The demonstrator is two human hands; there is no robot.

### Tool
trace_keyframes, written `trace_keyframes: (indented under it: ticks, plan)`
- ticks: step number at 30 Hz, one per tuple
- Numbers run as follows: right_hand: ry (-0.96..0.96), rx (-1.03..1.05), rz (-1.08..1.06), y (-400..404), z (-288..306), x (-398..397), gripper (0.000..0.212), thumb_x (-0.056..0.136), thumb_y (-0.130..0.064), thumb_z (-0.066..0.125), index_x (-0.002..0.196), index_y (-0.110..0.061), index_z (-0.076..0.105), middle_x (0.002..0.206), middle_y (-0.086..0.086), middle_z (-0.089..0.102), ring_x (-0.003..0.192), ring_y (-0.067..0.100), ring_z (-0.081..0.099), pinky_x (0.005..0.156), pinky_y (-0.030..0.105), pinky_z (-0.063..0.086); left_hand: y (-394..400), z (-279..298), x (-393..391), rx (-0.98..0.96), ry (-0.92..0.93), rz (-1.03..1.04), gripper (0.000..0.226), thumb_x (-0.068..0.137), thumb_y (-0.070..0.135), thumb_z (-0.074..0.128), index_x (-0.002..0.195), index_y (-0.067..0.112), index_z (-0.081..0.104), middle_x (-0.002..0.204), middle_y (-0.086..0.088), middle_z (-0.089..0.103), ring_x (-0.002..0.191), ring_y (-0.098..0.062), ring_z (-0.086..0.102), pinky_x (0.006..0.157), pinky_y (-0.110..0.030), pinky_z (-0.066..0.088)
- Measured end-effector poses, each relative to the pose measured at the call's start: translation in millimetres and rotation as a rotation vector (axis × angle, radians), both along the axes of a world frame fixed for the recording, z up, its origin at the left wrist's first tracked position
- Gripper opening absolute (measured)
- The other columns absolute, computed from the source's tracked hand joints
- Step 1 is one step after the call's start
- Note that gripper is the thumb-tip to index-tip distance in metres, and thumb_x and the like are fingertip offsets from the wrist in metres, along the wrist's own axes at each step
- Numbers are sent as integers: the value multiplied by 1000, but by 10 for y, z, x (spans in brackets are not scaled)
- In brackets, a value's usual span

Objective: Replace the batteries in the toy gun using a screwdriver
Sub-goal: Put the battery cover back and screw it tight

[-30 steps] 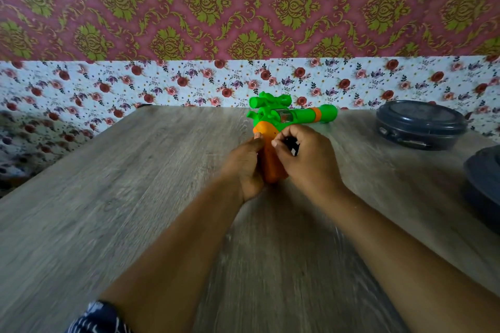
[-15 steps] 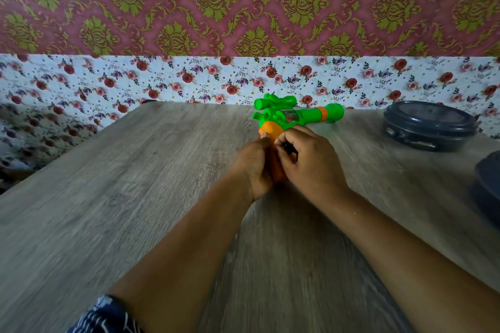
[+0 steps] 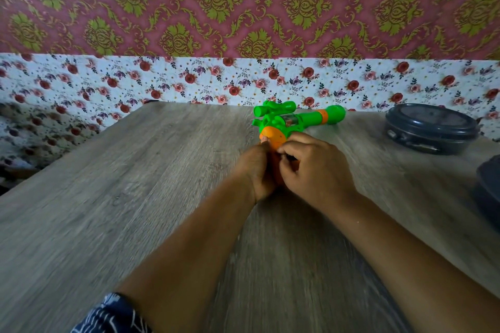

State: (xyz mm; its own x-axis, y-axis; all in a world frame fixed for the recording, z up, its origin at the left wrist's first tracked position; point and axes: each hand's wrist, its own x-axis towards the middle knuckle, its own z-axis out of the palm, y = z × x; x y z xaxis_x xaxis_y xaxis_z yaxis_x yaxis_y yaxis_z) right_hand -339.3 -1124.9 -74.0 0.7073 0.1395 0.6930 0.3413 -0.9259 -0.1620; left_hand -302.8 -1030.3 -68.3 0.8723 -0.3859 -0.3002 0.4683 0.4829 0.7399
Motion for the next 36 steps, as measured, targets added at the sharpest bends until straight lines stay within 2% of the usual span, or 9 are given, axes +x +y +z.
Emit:
trace_keyframes:
  ticks: [8, 17, 20, 23, 25, 28, 31, 34, 36]
  plan:
    - [7, 7, -14, -2, -8, 5, 21, 74, -21, 52, 83, -14, 69, 83, 2, 66, 66, 27, 63, 51, 34, 51, -9, 3, -3, 25, -7, 5, 35, 104, 28, 30, 91, 7, 55, 84, -11, 60, 77, -20, 58, 69, -30, 49]
    - [22, -167, -70, 38, 7, -29, 32, 71, -26, 37, 81, -20, 67, 73, -2, 65, 57, 23, 61, 45, 21, 36, 10, 16, -20, 29, 2, 10, 37, 104, 26, 29, 86, 7, 54, 84, -11, 60, 78, -19, 56, 72, -27, 45]
    - [51, -46, -35, 7, 5, 2, 35, 71, -25, 39, 90, -19, 69, 82, -1, 69, 78, 24, 59, 59, 26, 43, 5, 21, -29, 28, 4, 17, 34, 103, 20, 31, 81, 6, 54, 65, -11, 66, 73, -20, 56, 69, -30, 46]
    - [81, 193, 49, -90, 55, 46, 40, 77, -19, 35, 103, -15, 65, 85, 2, 65, 86, 23, 56, 73, 28, 41, -19, 40, -29, 47, 0, 38, 28, 102, 22, 32, 108, 5, 54, 84, -12, 63, 78, -22, 57, 79, -38, 46]
    - [99, 351, 88, -173, 117, 72, 34, 87, -10, 38, 111, -11, 61, 79, -1, 59, 76, 13, 55, 70, 20, 40, -26, 43, -21, 41, 4, 61, 34, 103, 22, 32, 129, 4, 44, 90, -13, 59, 79, -22, 57, 89, -41, 43]
    - [131, 468, 95, -255, 178, 74, 25, 95, -7, 41, 114, -9, 58, 84, -1, 61, 73, 3, 54, 66, 2, 34, -16, 28, 0, 14, 7, 68, 39, 103, 22, 32, 136, 2, 38, 92, -14, 58, 94, -29, 61, 93, -43, 41]
    - [80, 441, 68, -291, 177, 103, 23, 94, -16, 46, 107, -9, 63, 99, 4, 58, 100, 20, 52, 80, 21, 40, -11, 21, 13, 1, 14, 56, 43, 103, 23, 32, 140, 3, 35, 109, -18, 59, 119, -32, 54, 94, -43, 41]
    - [17, 315, 41, -303, 230, 98, 31, 89, -30, 48, 97, -7, 68, 88, 4, 48, 91, 22, 47, 71, 28, 35, 2, 31, 5, -4, 12, 64, 44, 103, 23, 32, 141, 2, 33, 111, -19, 59, 117, -32, 56, 96, -43, 40]
    - [29, 353, 127, -308, 273, 69, 25, 90, -26, 53, 93, -6, 68, 86, 8, 58, 84, 22, 56, 68, 31, 44, 3, 35, -2, 6, 9, 65, 44, 102, 23, 33, 141, 2, 32, 99, -17, 60, 125, -32, 51, 95, -42, 41]
